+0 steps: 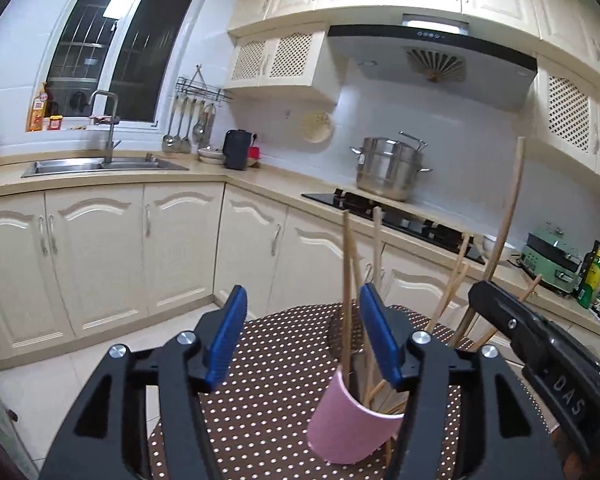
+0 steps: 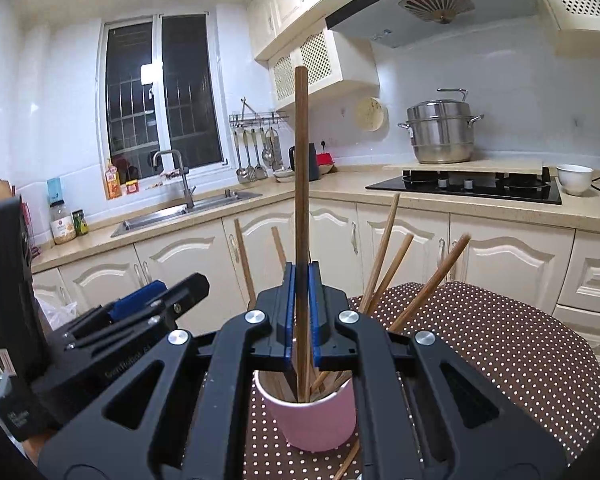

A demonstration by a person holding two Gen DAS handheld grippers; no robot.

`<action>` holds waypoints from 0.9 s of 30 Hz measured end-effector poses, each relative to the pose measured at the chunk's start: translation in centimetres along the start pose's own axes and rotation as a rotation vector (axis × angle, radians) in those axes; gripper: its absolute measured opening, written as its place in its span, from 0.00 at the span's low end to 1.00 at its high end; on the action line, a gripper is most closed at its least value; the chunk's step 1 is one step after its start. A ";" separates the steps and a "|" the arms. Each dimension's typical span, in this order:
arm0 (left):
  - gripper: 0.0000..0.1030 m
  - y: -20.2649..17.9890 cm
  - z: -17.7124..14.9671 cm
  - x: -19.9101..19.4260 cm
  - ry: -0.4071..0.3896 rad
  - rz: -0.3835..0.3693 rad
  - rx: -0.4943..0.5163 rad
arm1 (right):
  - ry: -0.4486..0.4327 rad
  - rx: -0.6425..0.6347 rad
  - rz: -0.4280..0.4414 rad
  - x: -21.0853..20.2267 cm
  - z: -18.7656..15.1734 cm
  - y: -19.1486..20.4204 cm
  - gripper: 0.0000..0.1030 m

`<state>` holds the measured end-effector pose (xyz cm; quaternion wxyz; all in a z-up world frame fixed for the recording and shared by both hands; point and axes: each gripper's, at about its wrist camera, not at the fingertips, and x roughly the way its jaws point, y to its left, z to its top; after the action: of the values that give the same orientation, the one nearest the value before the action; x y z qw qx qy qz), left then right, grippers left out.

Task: Organize utensils
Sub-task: 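Open the left tool to drop its chopstick into the cup while the right tool releases its chopstick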

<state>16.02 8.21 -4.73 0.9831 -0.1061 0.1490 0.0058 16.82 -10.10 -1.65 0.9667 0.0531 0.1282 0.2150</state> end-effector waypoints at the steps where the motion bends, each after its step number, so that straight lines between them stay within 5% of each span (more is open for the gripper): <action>1: 0.56 0.1 0.0 -0.1 0.005 0.006 0.002 | 0.019 -0.004 0.002 0.3 -0.2 0.1 0.07; 17: 0.61 0.8 -0.2 -2.1 0.021 0.070 0.033 | 0.139 0.003 -0.029 2.1 -3.1 0.3 0.07; 27: 0.63 1.1 -0.2 -3.8 0.057 0.045 0.012 | 0.122 0.003 -0.037 1.1 -2.7 0.9 0.07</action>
<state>12.25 9.35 -4.04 0.9787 -0.0972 0.1794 0.0239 16.73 -8.70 -4.40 0.9608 0.0388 0.1881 0.1999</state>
